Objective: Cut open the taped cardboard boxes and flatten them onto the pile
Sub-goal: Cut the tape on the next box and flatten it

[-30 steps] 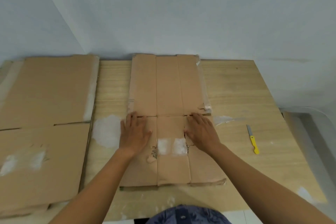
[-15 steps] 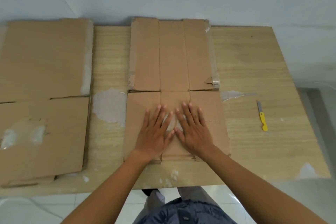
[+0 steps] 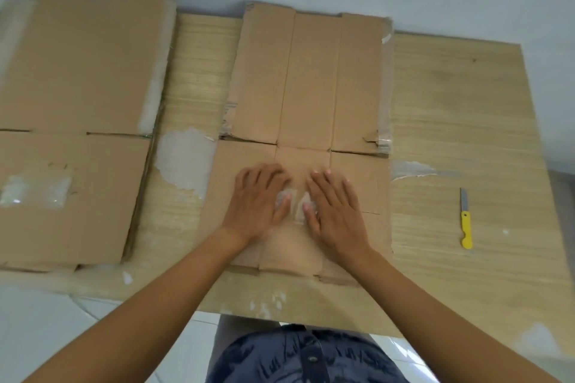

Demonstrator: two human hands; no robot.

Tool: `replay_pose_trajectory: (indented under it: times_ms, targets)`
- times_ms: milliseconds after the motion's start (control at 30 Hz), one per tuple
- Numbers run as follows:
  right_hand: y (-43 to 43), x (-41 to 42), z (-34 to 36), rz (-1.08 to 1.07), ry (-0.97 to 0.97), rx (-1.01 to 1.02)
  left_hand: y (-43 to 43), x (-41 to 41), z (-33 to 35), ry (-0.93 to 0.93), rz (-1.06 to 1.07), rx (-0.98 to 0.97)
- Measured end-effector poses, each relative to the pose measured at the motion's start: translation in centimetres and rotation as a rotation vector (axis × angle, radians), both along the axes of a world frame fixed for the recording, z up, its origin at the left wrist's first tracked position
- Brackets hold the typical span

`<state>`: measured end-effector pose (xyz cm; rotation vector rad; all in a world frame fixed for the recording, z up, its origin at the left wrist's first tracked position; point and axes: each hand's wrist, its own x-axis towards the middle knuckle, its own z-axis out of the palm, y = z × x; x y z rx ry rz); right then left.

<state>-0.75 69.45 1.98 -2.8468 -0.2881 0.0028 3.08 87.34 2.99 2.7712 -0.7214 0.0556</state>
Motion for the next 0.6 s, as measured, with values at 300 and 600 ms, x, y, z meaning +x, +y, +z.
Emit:
replay_pose_trajectory:
  times_ms: [300, 600]
  targets:
    - [-4.2, 11.7, 1.8, 0.043, 0.252, -0.16, -2.8, 8.8, 0.2, 0.233, 0.0, 0.26]
    - [-3.7, 13.7, -1.0, 0.02, 0.06, -0.184, -2.3, 11.9, -1.4, 0.094, -0.029, 0.162]
